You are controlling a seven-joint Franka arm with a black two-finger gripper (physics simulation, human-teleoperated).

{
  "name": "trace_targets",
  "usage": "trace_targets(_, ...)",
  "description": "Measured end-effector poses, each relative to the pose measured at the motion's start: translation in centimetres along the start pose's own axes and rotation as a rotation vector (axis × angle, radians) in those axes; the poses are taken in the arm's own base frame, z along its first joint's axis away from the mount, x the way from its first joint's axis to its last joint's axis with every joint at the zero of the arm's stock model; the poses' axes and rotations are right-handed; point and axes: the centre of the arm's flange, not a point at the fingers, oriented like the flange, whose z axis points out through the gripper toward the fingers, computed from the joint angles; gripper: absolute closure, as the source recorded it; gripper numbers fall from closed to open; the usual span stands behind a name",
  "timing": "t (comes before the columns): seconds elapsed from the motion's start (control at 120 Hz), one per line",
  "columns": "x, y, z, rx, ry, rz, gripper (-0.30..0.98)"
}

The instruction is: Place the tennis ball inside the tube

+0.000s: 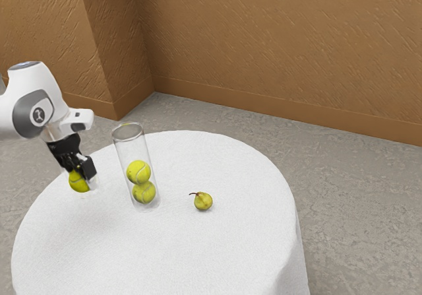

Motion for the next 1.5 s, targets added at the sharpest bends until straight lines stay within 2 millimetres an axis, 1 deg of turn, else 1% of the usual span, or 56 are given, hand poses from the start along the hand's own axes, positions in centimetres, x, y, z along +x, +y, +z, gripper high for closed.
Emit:
trace_targets(0.067, 0.1, 0.1, -2.1, -0.010, 0.006, 0.006, 0.32)
trace_targets(0.158, 0.7, 0.3, -5.3, -0.016, 0.008, 0.017, 0.36)
trace_targets(0.3, 1.6, 0.7, -7.9, -0.024, -0.021, 0.034, 0.39)
trace_targets(0.542, 5.4, 3.5, -13.6, 0.001, -0.038, 0.105, 0.41)
trace_targets(0.608, 6.3, 3.9, -14.5, 0.007, -0.049, 0.116, 0.41)
trace_targets(0.658, 7.3, 4.5, -14.7, 0.012, -0.062, 0.129, 0.42)
trace_targets(0.783, 9.3, 5.7, -14.5, 0.020, -0.094, 0.155, 0.42)
trace_targets(0.925, 11.7, 6.4, -13.8, 0.031, -0.118, 0.175, 0.42)
trace_targets(1.025, 12.9, 6.9, -13.2, 0.033, -0.129, 0.186, 0.42)
trace_targets(1.233, 14.5, 7.1, -12.1, 0.035, -0.145, 0.195, 0.42)
trace_targets(1.317, 14.9, 7.5, -12.0, 0.036, -0.143, 0.203, 0.41)
trace_targets(1.433, 15.5, 8.6, -12.3, 0.036, -0.134, 0.224, 0.41)
trace_targets(1.5, 15.6, 8.8, -12.3, 0.034, -0.134, 0.228, 0.41)
